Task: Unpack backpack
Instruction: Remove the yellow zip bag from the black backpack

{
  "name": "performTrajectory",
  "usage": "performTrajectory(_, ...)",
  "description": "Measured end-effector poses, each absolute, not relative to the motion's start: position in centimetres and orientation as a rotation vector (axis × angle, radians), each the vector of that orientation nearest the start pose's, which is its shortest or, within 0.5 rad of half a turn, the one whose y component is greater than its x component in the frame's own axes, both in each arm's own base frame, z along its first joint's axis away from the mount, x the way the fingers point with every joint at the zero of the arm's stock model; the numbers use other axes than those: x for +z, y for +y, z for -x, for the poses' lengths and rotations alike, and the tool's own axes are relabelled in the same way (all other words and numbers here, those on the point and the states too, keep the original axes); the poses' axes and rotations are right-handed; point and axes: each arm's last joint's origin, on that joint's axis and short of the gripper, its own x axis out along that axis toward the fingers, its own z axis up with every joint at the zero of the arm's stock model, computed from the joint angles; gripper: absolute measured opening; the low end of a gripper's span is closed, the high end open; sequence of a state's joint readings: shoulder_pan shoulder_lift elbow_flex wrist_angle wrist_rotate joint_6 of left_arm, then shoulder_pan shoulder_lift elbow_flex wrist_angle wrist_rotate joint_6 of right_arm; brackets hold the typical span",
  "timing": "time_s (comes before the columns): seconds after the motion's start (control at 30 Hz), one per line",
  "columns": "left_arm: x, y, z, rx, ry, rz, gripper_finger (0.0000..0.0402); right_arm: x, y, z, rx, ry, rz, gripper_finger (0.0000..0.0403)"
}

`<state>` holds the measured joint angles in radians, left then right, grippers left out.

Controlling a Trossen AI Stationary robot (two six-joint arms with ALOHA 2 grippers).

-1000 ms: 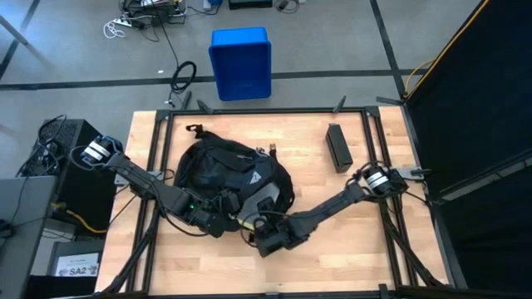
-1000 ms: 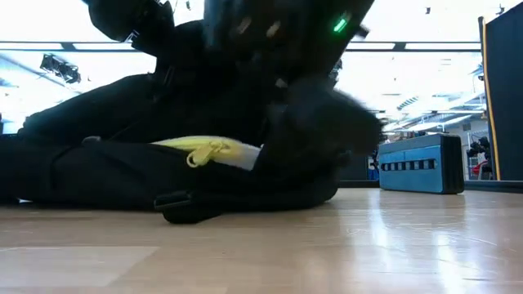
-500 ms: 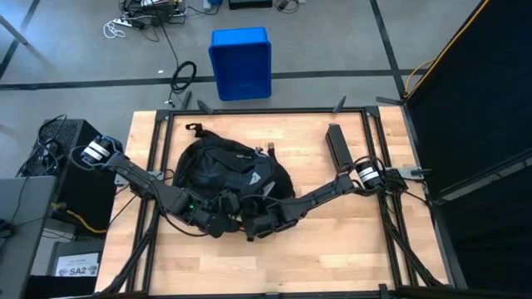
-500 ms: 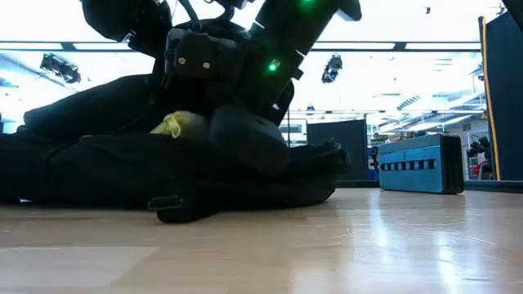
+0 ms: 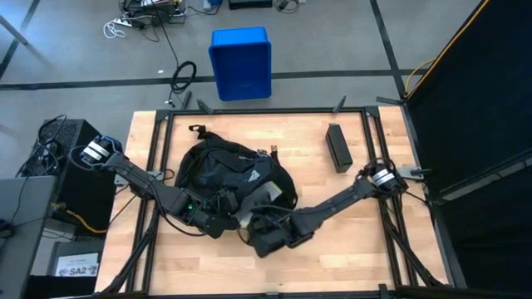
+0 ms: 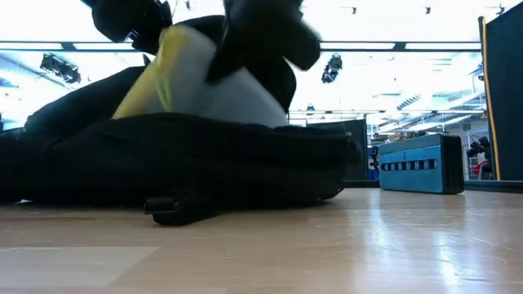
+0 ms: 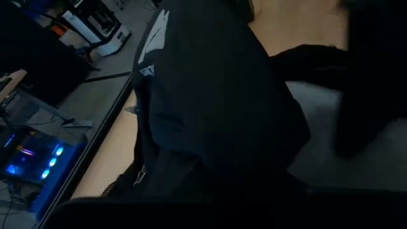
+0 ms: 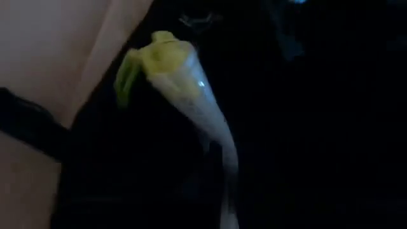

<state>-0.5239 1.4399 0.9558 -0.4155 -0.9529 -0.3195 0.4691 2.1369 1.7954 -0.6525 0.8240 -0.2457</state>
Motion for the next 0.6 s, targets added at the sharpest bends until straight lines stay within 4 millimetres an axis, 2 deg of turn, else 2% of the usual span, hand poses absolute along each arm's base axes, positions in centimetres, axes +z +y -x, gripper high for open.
performTrajectory(0.17,23.8,-12.1,-25.7,0.502,0.585,-0.307,0.0006,25.8,20.6,-40.7,-0.240,0.768,0.834,0.0000)
performTrajectory(0.4,23.8,-12.0,-25.6,0.506,0.592,-0.316,0.0006,28.2,22.4,-39.3,-0.291,0.710,0.885,0.0000)
performTrajectory(0.6,23.7,-12.0,-25.6,0.507,0.597,-0.320,0.0006,31.0,23.8,-38.5,-0.331,0.639,0.924,0.0000)
